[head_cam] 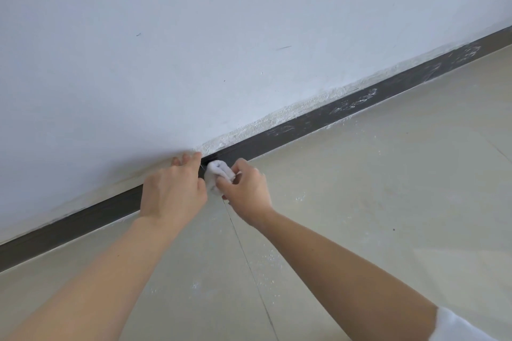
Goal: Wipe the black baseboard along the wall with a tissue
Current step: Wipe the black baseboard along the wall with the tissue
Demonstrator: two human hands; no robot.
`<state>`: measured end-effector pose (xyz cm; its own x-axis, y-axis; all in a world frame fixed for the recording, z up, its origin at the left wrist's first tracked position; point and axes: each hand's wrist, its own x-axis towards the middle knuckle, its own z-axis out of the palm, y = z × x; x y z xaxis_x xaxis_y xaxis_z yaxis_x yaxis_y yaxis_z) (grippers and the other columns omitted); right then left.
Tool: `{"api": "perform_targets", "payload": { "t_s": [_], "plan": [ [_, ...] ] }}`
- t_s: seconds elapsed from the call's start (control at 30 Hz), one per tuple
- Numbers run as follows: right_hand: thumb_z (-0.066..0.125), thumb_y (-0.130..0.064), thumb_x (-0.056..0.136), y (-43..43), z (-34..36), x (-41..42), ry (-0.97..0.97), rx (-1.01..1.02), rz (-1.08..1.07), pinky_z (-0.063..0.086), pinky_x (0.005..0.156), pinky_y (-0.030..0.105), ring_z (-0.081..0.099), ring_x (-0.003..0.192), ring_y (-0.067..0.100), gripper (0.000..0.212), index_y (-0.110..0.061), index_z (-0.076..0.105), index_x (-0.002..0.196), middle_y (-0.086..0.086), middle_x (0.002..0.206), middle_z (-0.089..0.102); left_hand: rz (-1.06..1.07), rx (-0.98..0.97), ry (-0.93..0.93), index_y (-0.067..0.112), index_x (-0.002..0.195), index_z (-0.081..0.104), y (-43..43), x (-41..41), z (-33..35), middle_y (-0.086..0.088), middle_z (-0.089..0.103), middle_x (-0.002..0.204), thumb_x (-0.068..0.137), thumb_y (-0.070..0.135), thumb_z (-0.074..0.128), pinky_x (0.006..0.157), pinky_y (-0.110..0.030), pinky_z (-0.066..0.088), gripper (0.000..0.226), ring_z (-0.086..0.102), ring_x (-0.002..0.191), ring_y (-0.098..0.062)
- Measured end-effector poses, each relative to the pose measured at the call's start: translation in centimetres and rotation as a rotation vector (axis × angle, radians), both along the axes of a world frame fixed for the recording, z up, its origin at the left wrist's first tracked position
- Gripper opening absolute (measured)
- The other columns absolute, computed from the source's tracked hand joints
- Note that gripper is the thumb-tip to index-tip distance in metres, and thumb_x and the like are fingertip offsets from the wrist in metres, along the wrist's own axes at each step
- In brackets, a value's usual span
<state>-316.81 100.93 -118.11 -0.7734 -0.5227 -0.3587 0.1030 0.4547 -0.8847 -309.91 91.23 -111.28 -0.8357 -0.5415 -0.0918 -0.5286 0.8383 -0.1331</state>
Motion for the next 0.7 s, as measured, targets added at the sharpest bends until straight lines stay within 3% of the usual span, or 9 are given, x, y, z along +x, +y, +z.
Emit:
{"api": "perform_targets", "payload": {
  "t_s": [0.13, 0.27, 0.33, 0.4, 0.5, 0.53, 0.6, 0.7],
  "plan": [
    [0.060, -0.024, 0.082, 0.0, 1.3, -1.8, 0.195, 0.034, -0.061, 0.031, 0.049, 0.030, 0.038, 0.050, 0.013, 0.031, -0.020, 0.034, 0.065, -0.004, 0.056, 0.043, 0.013, 0.011, -0.022, 0.012, 0.125, 0.049, -0.2, 0.0, 0.0, -0.010, 0.060, 0.086, 0.082, 0.012, 0.047, 0.051, -0.028, 0.027, 0.043, 0.062, 0.066, -0.032],
    [0.061, -0.022, 0.082, 2.1, 1.3, -5.2, 0.247, 0.057, -0.217, 0.028, 0.047, 0.026, 0.037, 0.050, 0.010, 0.033, -0.020, 0.034, 0.064, -0.006, 0.055, 0.042, -0.036, 0.029, -0.007, 0.006, 0.116, 0.058, 0.2, 0.4, 0.1, -0.015, 0.064, 0.084, 0.073, 0.003, 0.057, 0.045, -0.024, 0.023, 0.043, 0.059, 0.056, -0.031],
    [0.062, -0.023, 0.082, 3.1, 0.9, -6.8, 0.266, 0.080, -0.297, 0.030, 0.047, 0.026, 0.039, 0.051, 0.012, 0.032, -0.019, 0.035, 0.065, -0.005, 0.056, 0.043, -0.072, 0.011, -0.013, 0.001, 0.105, 0.063, 0.2, 0.4, 0.0, -0.018, 0.066, 0.080, 0.062, -0.003, 0.065, 0.044, -0.021, 0.024, 0.043, 0.059, 0.048, -0.030],
    [0.061, -0.023, 0.082, 4.0, 0.3, -8.3, 0.240, 0.081, -0.422, 0.042, 0.049, 0.030, 0.051, 0.054, 0.020, 0.029, -0.018, 0.037, 0.066, -0.001, 0.058, 0.047, -0.105, -0.001, 0.030, -0.001, 0.098, 0.066, 0.2, 0.5, -0.1, -0.021, 0.068, 0.077, 0.053, -0.008, 0.070, 0.043, -0.020, 0.026, 0.046, 0.058, 0.042, -0.030],
    [0.058, -0.026, 0.078, 5.2, -0.6, -9.8, 0.163, 0.094, -0.583, 0.056, 0.060, 0.048, 0.065, 0.065, 0.034, 0.025, -0.018, 0.039, 0.065, 0.009, 0.065, 0.058, -0.084, 0.019, -0.036, 0.002, 0.114, 0.062, 0.2, 0.6, 0.0, -0.021, 0.069, 0.100, 0.065, -0.002, 0.066, 0.046, -0.026, 0.034, 0.049, 0.068, 0.066, -0.034],
    [0.057, -0.028, 0.078, 5.5, -0.8, -10.0, 0.131, 0.093, -0.631, 0.056, 0.061, 0.049, 0.067, 0.066, 0.035, 0.023, -0.018, 0.039, 0.066, 0.011, 0.067, 0.060, -0.085, 0.014, -0.035, 0.004, 0.121, 0.058, 0.2, 0.7, -0.1, -0.020, 0.067, 0.108, 0.069, 0.001, 0.065, 0.047, -0.028, 0.038, 0.053, 0.068, 0.075, -0.034],
    [0.057, -0.030, 0.081, 6.1, -0.6, -9.5, 0.066, 0.062, -0.709, 0.058, 0.060, 0.046, 0.069, 0.064, 0.034, 0.024, -0.015, 0.042, 0.069, 0.010, 0.068, 0.063, -0.147, -0.009, -0.043, 0.002, 0.124, 0.057, 0.2, 0.9, -0.1, -0.024, 0.067, 0.105, 0.060, 0.001, 0.072, 0.044, -0.029, 0.040, 0.066, 0.068, 0.073, -0.036],
    [0.058, -0.027, 0.085, 6.0, -0.1, -7.4, 0.049, 0.084, -0.549, 0.055, 0.057, 0.040, 0.069, 0.058, 0.026, 0.024, -0.012, 0.044, 0.071, 0.010, 0.069, 0.062, -0.209, -0.024, 0.058, -0.003, 0.120, 0.058, 0.2, 0.8, -0.5, -0.026, 0.067, 0.095, 0.051, 0.001, 0.075, 0.044, -0.026, 0.037, 0.071, 0.067, 0.070, -0.036]
  ]
}}
